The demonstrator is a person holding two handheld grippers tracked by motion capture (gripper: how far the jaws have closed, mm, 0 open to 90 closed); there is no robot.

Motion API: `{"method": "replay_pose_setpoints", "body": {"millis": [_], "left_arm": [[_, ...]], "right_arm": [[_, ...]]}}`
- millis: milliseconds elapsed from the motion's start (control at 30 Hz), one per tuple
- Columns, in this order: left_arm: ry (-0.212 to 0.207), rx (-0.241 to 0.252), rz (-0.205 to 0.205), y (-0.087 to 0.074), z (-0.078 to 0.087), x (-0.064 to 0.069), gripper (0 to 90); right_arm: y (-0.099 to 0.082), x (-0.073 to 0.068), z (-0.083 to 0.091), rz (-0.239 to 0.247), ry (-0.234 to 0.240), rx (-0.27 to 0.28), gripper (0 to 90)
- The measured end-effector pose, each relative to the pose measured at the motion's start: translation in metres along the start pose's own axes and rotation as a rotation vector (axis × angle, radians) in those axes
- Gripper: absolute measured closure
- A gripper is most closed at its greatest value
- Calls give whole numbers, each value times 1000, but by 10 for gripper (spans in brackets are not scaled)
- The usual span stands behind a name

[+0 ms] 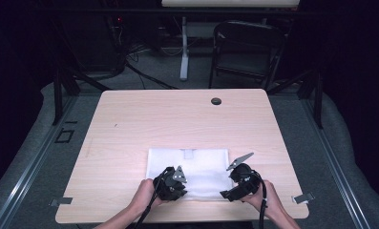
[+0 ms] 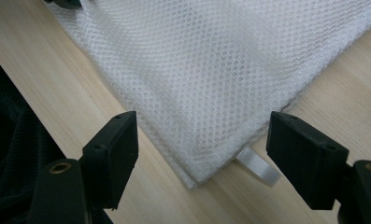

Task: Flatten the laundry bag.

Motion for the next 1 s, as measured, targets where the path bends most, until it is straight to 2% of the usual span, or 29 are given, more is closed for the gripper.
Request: {"method": "replay_pose_setpoints", "body": {"millis": [133,300,367,600,733,833,1000], "left_arm": [[-2,-1,-3,1,-1,-1,788],[-6,8,1,1,0,-2,843],[-2,15,-6,1,1,-1,861],[-1,30,-7,2,4,-3,878],[-4,40,5,2,4,-4,880],[0,46,2,2,6,-4,881],[5,60,2,4,8,-5,881]], "right_arm": [[0,-2,-1,5,5,2,266],[1,-4,1,6,11,7,290],[1,-5,2,4,-2,9,313],[4,-20,1,68,16,19,509],[6,-26,3,96,5,35,626],[8,-33,3,132,23,56,727],[10,-51,-7,177,45,52,870]]}}
Point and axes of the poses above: each handheld gripper's, and its own axes: z roughly backward along the jaws, y roughly out of its top, x roughly to its right, the point moved 5 cm from there along -z, roughly forward along the jaws, and after that the axes turned 4 degrees about x, right-handed, at the moved point
